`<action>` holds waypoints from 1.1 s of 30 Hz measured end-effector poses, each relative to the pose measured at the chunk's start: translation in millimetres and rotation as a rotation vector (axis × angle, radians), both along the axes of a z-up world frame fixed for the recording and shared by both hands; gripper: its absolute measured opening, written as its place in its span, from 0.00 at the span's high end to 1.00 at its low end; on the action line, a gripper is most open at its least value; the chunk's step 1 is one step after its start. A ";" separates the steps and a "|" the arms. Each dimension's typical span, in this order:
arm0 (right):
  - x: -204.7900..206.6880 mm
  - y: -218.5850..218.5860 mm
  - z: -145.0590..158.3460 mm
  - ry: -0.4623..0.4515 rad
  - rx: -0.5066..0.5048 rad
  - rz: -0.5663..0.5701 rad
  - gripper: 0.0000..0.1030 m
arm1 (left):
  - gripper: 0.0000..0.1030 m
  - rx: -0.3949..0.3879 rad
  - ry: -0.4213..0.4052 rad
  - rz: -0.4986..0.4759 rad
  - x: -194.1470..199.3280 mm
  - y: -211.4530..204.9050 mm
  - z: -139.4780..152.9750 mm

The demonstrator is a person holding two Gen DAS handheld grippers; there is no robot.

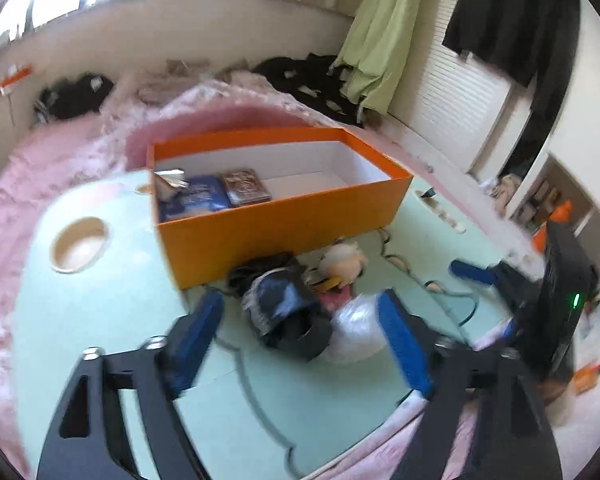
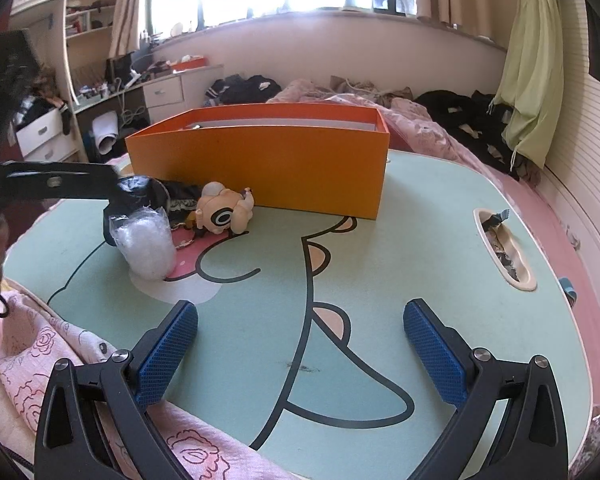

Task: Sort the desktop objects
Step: 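Grasp the black bag in the orange box with the left gripper and place it on the table, then grasp the brown card box with the right gripper and place it on the table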

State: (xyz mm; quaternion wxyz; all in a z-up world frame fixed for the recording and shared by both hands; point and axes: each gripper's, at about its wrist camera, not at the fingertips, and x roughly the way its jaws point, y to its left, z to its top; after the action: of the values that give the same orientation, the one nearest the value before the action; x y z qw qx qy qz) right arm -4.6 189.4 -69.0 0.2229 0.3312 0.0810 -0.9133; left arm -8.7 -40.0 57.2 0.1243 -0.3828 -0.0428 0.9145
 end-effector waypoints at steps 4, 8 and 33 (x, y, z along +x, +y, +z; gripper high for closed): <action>-0.3 0.3 -0.1 0.000 0.000 0.000 0.00 | 0.16 -0.095 -0.053 0.002 14.5 0.8 -28.9; -2.7 0.2 0.7 -0.001 0.003 -0.004 0.00 | 0.13 -0.188 0.025 0.020 22.0 20.2 -46.4; -216.6 -144.7 43.2 -0.488 0.131 0.050 0.51 | 0.00 -0.131 0.014 0.091 12.4 20.2 -52.4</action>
State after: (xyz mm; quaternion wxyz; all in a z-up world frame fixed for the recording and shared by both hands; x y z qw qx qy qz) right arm -221.2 44.7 -25.8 0.2365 0.5536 0.0920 -0.7932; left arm 3.7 -19.8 4.9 0.0578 -0.3814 0.0006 0.9226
